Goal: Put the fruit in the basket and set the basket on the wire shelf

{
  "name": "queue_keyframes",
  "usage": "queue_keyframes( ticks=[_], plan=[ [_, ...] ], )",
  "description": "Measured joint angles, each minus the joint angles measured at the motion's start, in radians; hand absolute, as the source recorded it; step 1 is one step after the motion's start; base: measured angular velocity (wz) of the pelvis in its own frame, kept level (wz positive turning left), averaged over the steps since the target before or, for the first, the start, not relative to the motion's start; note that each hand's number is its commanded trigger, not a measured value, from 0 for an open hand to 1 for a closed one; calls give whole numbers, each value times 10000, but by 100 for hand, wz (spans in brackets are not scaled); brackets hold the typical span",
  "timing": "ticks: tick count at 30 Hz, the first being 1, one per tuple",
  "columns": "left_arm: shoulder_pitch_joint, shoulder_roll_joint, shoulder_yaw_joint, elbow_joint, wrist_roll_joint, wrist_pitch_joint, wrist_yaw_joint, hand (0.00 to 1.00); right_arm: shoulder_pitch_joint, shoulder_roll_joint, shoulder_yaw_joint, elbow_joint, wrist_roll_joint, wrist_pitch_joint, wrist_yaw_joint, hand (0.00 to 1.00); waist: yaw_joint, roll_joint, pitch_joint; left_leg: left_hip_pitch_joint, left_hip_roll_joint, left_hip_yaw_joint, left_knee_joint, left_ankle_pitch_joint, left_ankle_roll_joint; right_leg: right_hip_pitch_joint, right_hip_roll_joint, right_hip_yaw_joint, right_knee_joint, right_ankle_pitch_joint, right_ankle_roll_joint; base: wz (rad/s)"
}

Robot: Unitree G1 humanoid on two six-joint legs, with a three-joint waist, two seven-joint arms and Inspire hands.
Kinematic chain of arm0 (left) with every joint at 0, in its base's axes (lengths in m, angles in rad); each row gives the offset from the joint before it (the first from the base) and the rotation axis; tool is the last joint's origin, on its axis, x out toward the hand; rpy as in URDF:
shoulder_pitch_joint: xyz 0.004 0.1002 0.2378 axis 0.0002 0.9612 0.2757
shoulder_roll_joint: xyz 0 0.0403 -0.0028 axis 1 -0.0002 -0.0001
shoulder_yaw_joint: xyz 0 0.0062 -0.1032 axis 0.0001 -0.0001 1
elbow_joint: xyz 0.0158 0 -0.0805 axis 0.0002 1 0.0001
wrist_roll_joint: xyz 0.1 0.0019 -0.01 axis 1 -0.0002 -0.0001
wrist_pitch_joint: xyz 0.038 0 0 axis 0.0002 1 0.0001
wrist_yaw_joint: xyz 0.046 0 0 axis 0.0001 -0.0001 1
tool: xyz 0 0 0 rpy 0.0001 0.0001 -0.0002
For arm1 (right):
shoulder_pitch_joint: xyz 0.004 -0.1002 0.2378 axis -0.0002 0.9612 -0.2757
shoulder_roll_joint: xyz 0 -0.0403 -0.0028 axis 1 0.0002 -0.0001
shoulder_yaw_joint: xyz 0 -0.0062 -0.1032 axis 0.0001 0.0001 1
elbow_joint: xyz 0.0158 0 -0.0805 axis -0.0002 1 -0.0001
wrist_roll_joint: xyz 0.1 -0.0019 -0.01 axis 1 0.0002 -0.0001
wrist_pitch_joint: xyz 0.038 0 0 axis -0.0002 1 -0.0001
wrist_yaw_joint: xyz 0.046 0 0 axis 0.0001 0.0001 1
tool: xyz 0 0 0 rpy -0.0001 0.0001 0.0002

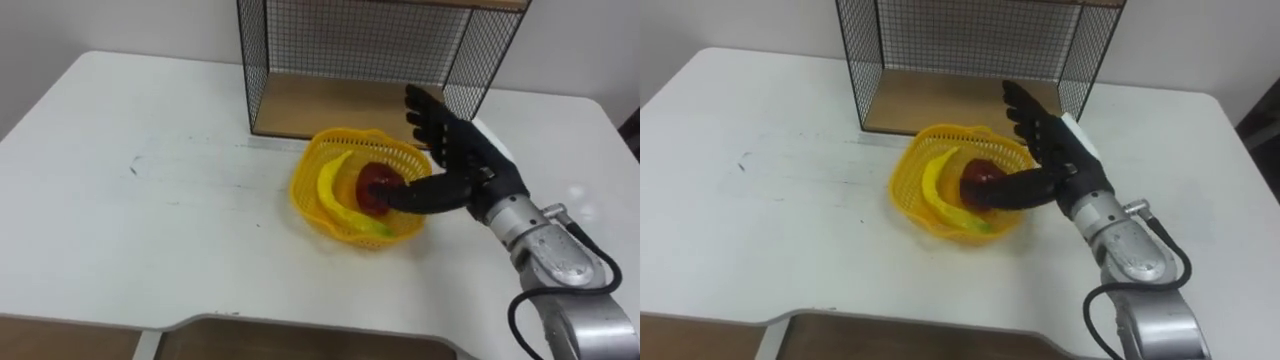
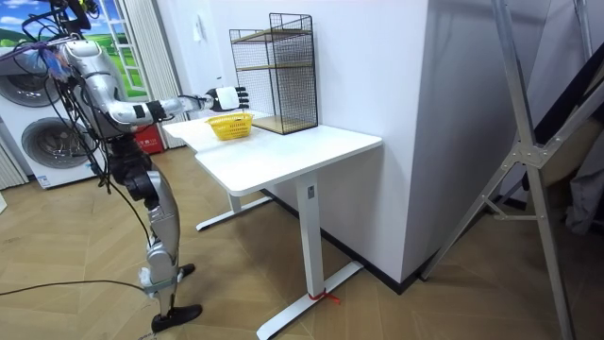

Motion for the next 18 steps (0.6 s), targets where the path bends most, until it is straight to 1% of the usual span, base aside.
queue_keyframes(
  ticks=[1,2,4,5,6,7,8,9,10,12,13,14,15,16,17,18],
  plan=[
    [6,1,64,0,-144,-10,50,0,34,4,-108,-27,108,-41,-117,0,-19,11,3,7,0,1,0,0,0,0,-2,1,0,0,0,0],
    [53,-1,193,-1,-529,-18,175,0,72,14,-299,-41,220,-157,-374,0,-75,78,35,23,0,2,6,0,0,13,-4,9,-1,0,0,0],
    [81,-50,585,-34,-1111,-65,513,0,188,73,-625,-70,432,-278,-683,0,-179,133,46,32,-2,-6,-6,0,0,44,-3,-3,-9,1,0,0],
    [58,-90,926,-68,-1484,-154,776,0,256,125,-799,-72,523,-357,-844,0,-196,154,32,26,-1,-4,-23,0,0,58,-1,-4,-8,1,0,0],
    [54,-171,1354,-286,-1905,-201,1066,0,344,127,-889,-78,599,-392,-1076,0,-219,231,25,73,0,9,-49,0,0,82,-2,4,-6,1,1,0],
    [49,-201,1503,-435,-2075,-229,1243,0,425,129,-926,-77,603,-426,-1189,0,-222,311,40,102,0,18,-60,0,0,90,-5,9,-5,1,0,0],
    [41,-279,1839,-865,-2490,-266,1653,0,623,136,-999,-77,551,-468,-1417,0,-214,341,6,119,-1,18,-67,0,0,84,-9,1,0,1,1,0],
    [-20,-354,2175,-1300,-3006,-387,2081,0,823,136,-1078,-74,592,-468,-1612,0,-192,384,0,149,-2,14,-75,2,0,72,-9,0,-1,0,1,0],
    [-49,-354,2261,-1486,-3238,-471,2288,0,900,136,-1096,-72,609,-468,-1728,0,-178,407,-9,153,-2,10,-87,8,-3,82,-9,-1,-1,0,1,0],
    [19,-356,2668,-2515,-3836,-709,3115,0,1164,136,-1238,-81,800,-468,-2099,0,-161,467,-54,215,-4,33,-147,29,-11,68,-8,42,-4,0,1,-4],
    [37,-357,2777,-2812,-3918,-747,3323,0,1228,134,-1278,-89,858,-468,-2213,0,-153,475,-56,243,-6,48,-169,33,-12,74,-8,64,-6,0,1,-7],
    [45,-350,2937,-3393,-4028,-813,3829,0,1337,134,-1337,-95,948,-469,-2464,0,-161,467,-58,273,-5,82,-180,33,-12,74,-8,96,-6,-1,2,-10],
    [28,-352,3020,-3946,-4035,-990,4319,0,1500,136,-1382,-146,1102,-478,-2674,0,-92,467,-64,285,-5,135,-201,33,-11,50,-8,153,-11,-2,3,-13],
    [1,-372,3112,-4244,-4033,-1037,4529,0,1642,141,-1423,-225,1174,-478,-2739,0,-15,469,-74,295,-5,176,-204,33,-11,27,-8,206,-17,-2,3,-17],
    [-17,-413,3317,-4940,-3982,-1073,4932,0,1983,193,-1561,-459,1200,-478,-2817,0,113,469,-79,304,-4,230,-208,33,-9,16,-10,273,-25,-2,4,-18],
    [0,-409,3531,-5556,-3956,-1182,5382,0,2140,231,-1577,-546,1113,-528,-2939,0,159,471,-81,313,-5,274,-253,33,-8,13,-11,339,-17,-2,4,-17]
  ],
)
